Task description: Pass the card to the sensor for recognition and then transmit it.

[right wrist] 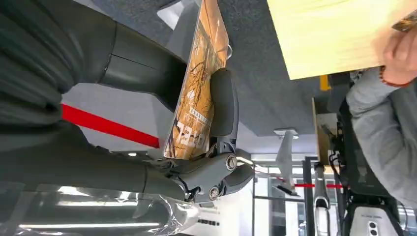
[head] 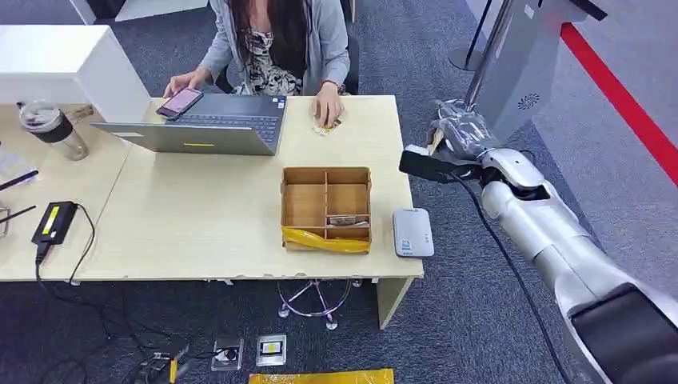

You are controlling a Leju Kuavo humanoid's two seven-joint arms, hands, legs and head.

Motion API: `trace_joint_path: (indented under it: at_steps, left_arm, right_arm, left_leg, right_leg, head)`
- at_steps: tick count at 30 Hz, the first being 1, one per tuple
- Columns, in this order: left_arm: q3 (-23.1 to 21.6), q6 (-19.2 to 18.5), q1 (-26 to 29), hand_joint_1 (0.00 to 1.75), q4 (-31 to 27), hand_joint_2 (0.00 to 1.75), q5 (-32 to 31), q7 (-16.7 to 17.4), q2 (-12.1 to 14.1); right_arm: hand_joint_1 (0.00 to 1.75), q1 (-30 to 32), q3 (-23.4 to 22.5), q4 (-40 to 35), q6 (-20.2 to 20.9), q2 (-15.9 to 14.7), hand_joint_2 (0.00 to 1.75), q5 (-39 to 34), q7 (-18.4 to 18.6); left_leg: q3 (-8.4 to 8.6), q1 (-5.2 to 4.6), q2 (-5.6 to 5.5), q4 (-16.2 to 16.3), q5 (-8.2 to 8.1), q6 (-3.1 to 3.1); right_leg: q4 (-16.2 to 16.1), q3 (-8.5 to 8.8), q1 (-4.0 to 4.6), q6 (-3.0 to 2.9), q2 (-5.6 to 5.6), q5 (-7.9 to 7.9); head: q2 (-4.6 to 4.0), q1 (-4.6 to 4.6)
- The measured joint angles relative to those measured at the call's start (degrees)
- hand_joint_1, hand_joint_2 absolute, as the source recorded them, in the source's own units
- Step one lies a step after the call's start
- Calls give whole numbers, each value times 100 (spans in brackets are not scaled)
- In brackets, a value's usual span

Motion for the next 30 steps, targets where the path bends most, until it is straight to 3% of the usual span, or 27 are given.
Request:
trace_joint_path:
  at_steps: [18, 30]
  left_arm:
    - [-2, -63, -174, 0, 0, 0, -210, 133, -140]
    - [-28, -79, -224, 0, 0, 0, -284, 181, -207]
  right_arm:
    - [175, 18, 11, 33, -105, 1066, 175, 312, 155]
    - [175, 29, 2, 122, -127, 1274, 175, 389, 188]
  left_leg:
    - [1, 4, 2, 0, 1, -2]
    - [2, 4, 2, 0, 1, -2]
  right_leg:
    - [1, -2, 5, -1, 4, -1]
    - [0, -2, 5, -1, 4, -1]
  head:
    - [0, 0]
    - [0, 2]
